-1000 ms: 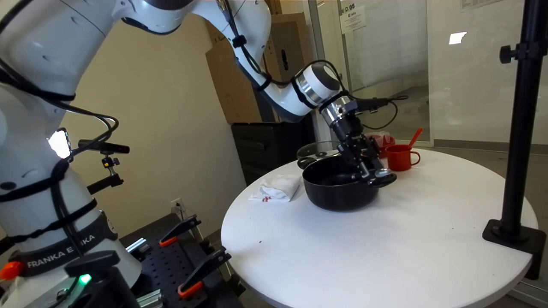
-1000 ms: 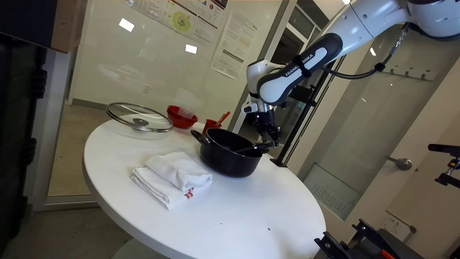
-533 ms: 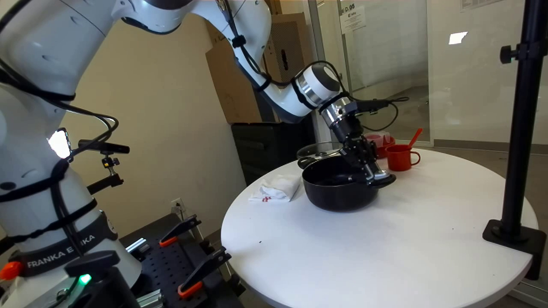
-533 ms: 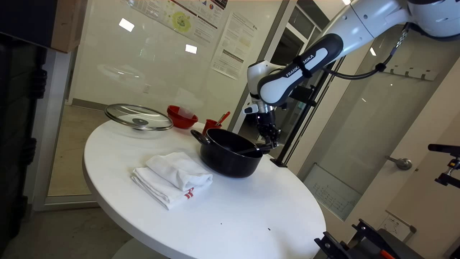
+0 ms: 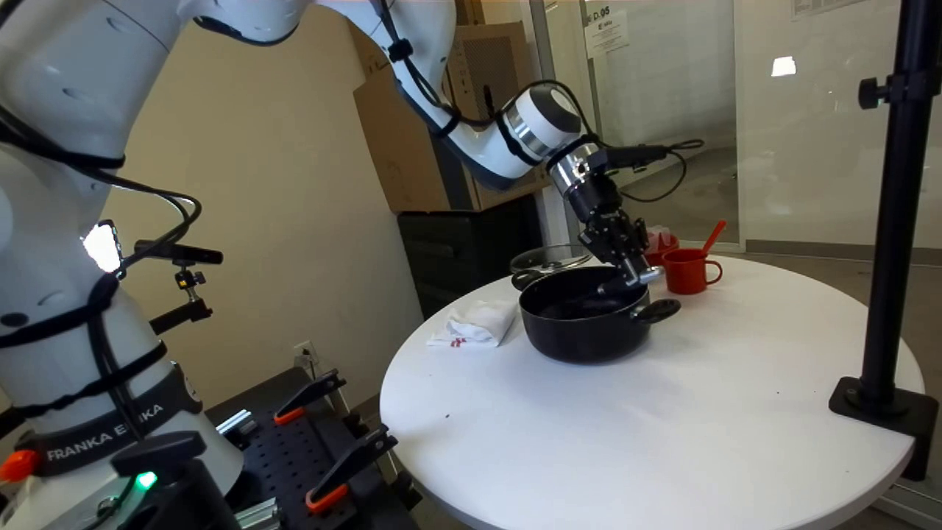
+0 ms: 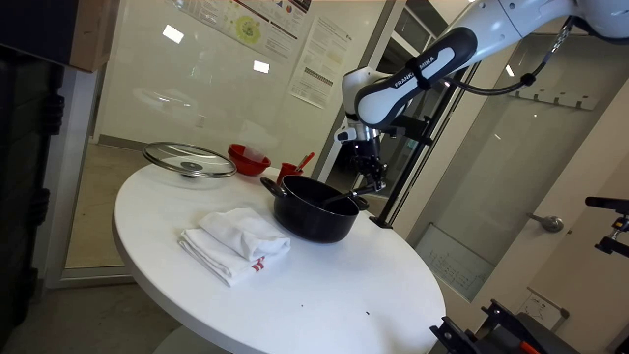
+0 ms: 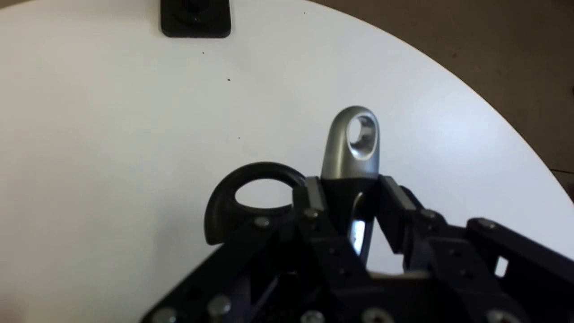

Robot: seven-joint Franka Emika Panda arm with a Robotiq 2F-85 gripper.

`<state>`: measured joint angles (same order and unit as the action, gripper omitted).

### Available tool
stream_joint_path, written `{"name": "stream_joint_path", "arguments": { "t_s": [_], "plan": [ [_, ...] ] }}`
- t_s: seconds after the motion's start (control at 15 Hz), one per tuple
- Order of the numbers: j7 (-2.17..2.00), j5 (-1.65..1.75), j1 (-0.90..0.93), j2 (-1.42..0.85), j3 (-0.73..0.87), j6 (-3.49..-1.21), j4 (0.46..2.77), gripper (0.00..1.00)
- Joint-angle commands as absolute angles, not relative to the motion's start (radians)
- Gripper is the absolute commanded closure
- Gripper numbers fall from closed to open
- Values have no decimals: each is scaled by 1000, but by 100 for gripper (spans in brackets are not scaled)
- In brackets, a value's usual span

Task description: Use the ladle to mix in the pot

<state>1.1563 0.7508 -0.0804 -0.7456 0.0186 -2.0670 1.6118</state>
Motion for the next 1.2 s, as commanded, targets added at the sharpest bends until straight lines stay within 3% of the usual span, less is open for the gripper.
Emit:
{"name": "stream_joint_path", "arguments": {
  "t_s": [0.0,0.67,1.13],
  "plan": [
    [1084,787,-25,-662,38,-2033,1649,92],
    [915,1190,188,-697,16,-1765,1637,92],
    [816,1341,230,-801,-10,-1568,1654,92]
  ]
}}
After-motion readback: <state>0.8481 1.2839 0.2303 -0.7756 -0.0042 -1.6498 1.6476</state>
